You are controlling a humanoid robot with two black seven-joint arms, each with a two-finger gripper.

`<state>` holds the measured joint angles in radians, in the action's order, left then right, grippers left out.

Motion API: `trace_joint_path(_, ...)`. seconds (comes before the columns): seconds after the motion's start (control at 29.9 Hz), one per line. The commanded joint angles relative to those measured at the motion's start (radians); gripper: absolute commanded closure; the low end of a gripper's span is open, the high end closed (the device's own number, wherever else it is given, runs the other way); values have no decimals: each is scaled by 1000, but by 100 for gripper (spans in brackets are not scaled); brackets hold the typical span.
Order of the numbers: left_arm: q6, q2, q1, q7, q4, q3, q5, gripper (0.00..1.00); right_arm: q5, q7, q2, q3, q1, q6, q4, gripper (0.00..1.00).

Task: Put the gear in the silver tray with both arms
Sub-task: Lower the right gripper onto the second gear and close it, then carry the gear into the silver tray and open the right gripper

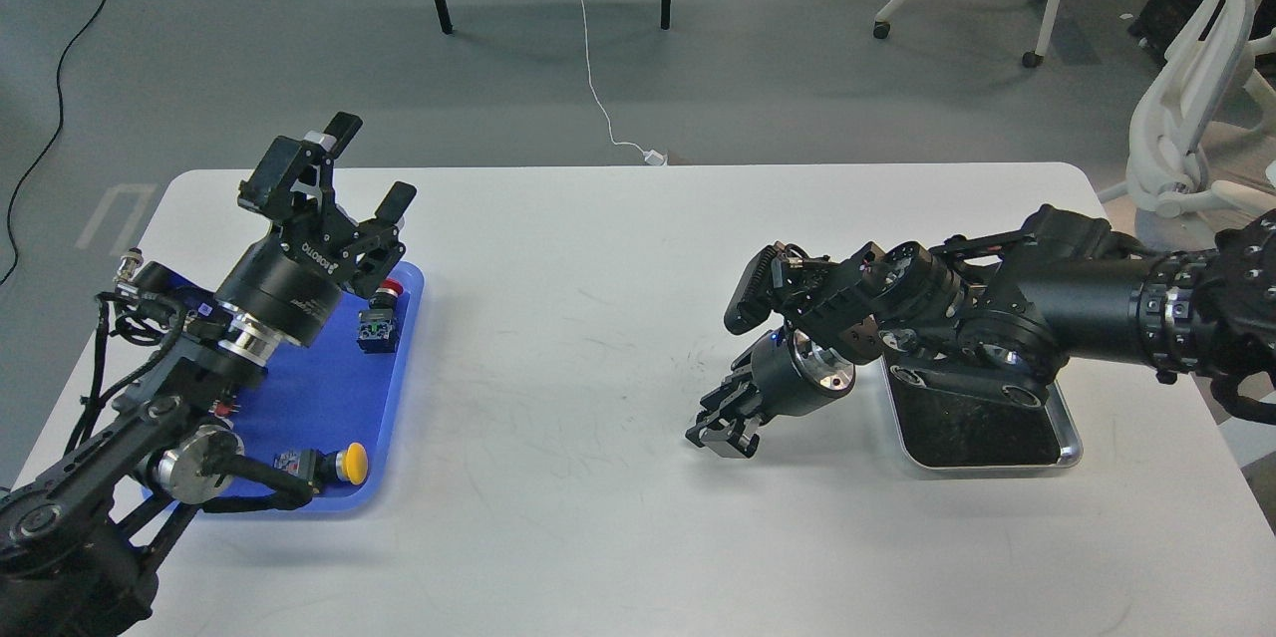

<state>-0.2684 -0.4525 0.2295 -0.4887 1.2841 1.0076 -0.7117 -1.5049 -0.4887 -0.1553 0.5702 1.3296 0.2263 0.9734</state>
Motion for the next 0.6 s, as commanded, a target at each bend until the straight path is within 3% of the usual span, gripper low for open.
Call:
trace_joint_path(0.0,0,2,-1,0,0,0,0,2,0,0,0,0,-1,1,-1,70)
trace_joint_path(0.13,1,3,-4,0,0,3,0,2,0,0,0,-1,0,1,-1,82)
trace_joint_path(0.4,1,5,-5,0,0,3,0,2,3,0,-18,-3,13,-2,5,85)
trace_joint_path(0.57,0,14,-4,0,0,3,0,2,6,0,-145,-12,74,-24,68,85)
